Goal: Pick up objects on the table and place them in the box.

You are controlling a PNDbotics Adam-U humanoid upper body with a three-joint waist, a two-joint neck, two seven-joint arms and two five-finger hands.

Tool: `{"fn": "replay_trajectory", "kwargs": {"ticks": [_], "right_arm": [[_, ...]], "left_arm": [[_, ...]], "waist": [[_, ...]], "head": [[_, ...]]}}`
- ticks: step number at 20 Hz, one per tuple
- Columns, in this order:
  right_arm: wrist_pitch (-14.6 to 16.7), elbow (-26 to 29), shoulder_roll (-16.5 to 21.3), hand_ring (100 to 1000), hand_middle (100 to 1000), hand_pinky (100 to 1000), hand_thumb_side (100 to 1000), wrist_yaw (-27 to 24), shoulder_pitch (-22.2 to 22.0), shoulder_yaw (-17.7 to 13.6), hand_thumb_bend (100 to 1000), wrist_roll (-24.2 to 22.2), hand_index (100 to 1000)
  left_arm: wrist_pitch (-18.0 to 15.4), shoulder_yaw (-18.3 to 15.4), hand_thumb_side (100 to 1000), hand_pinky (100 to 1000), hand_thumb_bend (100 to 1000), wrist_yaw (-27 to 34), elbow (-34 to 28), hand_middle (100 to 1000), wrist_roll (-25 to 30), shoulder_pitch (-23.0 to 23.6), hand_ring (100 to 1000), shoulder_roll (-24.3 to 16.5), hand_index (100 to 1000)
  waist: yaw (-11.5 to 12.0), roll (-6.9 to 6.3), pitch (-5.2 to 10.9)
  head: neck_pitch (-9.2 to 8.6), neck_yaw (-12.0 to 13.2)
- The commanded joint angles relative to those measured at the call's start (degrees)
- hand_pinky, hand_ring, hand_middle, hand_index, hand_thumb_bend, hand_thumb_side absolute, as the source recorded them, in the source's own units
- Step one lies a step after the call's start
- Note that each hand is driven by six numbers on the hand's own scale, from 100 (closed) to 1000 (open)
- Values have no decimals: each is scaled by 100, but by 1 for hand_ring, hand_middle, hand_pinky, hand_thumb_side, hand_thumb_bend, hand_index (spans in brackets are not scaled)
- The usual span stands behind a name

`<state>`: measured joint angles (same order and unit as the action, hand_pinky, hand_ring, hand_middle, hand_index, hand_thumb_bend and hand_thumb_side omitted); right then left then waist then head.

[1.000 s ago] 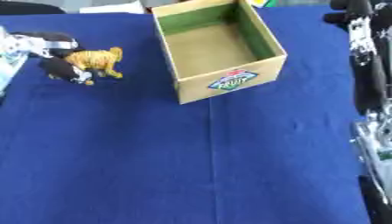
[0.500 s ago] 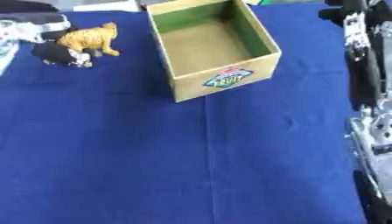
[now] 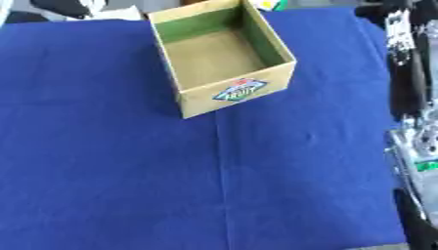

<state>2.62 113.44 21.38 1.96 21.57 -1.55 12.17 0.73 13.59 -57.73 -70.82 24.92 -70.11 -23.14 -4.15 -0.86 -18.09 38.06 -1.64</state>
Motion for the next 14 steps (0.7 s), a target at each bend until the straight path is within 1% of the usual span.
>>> {"fn": "replay_trajectory", "kwargs": {"ticks": [1,2,5,7,8,9,11,14], "right_arm": [[27,115,-12,730,715,865,821,-102,227,58,100,-89,861],[47,115,-51,731,716,864,826,-138,332,101,100,-135,860],[84,115,-146,731,716,864,826,-235,531,198,100,-258,860],[90,115,-214,731,716,864,825,-290,618,253,100,-330,860],[94,115,-253,731,716,865,822,-316,665,281,100,-364,860],[98,115,-294,731,716,865,821,-343,707,307,100,-396,860],[101,115,-355,731,716,865,821,-390,767,346,100,-446,860],[91,115,-433,730,715,866,815,-442,808,400,100,-518,862]], "left_arm": [[-96,-51,372,303,100,-554,-160,410,-365,-228,462,212,517],[-99,-65,372,302,100,-705,-120,408,-479,-244,458,298,515],[-50,-114,372,304,100,-1090,32,409,-852,-281,459,522,516],[-28,-138,369,305,100,-1411,192,413,-1060,-304,456,694,520],[-34,-151,363,297,100,-1573,270,387,-1105,-303,416,774,524],[-37,-169,360,301,100,-1750,328,371,-1131,-297,422,844,513],[-22,-209,360,304,100,-2130,427,371,-1213,-283,427,978,494],[40,-240,359,306,100,-2579,554,370,-1467,-262,430,1133,490]], "waist": [[-121,18,67],[-217,18,46],[-408,26,-3],[-501,37,-28],[-546,42,-43],[-588,48,-57],[-661,64,-82],[-738,86,-114]], "head": [[-130,265],[-148,394],[-196,596],[-223,679],[-252,736],[-283,783],[-326,839],[-363,932]]}}
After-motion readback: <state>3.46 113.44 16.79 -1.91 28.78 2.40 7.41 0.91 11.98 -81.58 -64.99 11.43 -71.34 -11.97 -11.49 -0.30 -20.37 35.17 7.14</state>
